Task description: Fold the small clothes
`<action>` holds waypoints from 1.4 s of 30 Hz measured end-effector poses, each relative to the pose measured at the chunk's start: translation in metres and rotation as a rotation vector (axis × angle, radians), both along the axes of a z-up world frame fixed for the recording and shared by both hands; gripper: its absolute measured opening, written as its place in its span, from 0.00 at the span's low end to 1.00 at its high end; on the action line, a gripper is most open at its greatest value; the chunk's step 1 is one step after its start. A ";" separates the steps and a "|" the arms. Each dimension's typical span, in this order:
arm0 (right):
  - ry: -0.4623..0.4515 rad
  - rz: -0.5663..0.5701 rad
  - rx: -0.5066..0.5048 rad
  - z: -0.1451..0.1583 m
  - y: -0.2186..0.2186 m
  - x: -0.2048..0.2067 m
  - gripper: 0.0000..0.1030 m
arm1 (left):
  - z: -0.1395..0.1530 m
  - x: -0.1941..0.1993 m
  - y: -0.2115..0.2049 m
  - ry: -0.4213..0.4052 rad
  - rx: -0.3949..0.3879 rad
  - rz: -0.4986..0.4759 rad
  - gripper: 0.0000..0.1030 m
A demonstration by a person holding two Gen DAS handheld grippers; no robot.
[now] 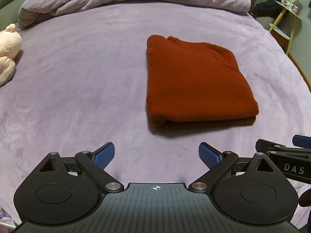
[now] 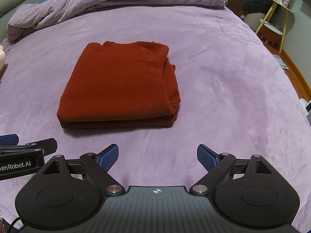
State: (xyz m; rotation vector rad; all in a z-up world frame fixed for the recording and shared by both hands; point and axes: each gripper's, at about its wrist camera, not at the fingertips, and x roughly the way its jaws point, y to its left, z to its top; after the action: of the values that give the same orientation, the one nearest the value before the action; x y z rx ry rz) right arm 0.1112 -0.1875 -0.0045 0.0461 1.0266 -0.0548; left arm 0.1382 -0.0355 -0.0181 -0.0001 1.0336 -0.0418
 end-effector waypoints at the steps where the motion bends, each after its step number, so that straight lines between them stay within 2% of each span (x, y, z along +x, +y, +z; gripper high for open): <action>1: -0.001 -0.001 0.000 0.000 0.000 0.000 0.86 | 0.000 0.000 0.000 -0.001 0.001 -0.001 0.94; 31: -0.020 0.012 -0.025 0.004 0.005 -0.001 0.86 | 0.004 -0.002 0.000 -0.032 0.011 -0.013 0.94; 42: -0.027 0.019 -0.035 0.006 0.006 -0.001 0.86 | 0.005 -0.004 -0.003 -0.051 0.052 -0.017 0.94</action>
State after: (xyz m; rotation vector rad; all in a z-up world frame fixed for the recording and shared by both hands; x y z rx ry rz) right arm 0.1104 -0.1815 0.0012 0.0051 0.9985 -0.0550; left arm 0.1343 -0.0389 -0.0127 0.0569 0.9836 -0.0298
